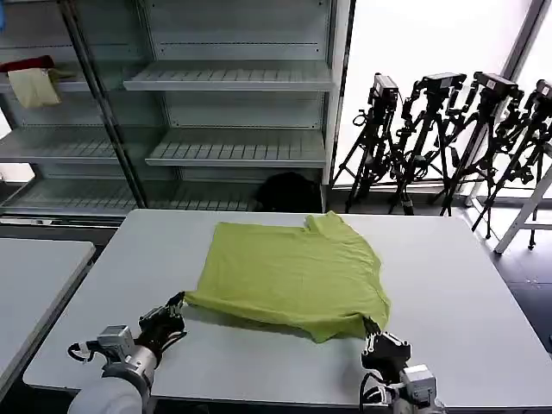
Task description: Fold and organize the clothes.
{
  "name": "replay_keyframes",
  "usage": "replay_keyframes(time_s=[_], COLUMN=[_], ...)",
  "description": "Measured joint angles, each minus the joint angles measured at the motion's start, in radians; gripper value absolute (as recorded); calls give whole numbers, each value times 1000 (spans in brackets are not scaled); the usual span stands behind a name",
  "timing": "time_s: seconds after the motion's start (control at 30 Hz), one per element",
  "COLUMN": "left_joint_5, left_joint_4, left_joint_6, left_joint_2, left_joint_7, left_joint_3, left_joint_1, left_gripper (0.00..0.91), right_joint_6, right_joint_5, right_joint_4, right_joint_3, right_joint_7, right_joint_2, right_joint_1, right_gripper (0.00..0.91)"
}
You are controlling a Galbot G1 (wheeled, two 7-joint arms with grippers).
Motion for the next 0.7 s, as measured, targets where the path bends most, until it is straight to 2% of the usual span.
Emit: replay_keyframes(time_s=[0.7], left_joint_5=[38], left_joint_4=[101], left_joint_6=[0], left_joint_2=[-27], left_joint_7=[-52], left_joint_3=[83], left_joint_1=[-127], left_gripper=[0], right_joint_6=[72], right_joint_5=[-39], right_joint_4=[-163], right_joint_3=[0], right_joint_7=[-118], right_joint_2=[-18], right_joint_1=[168], right_gripper=[0])
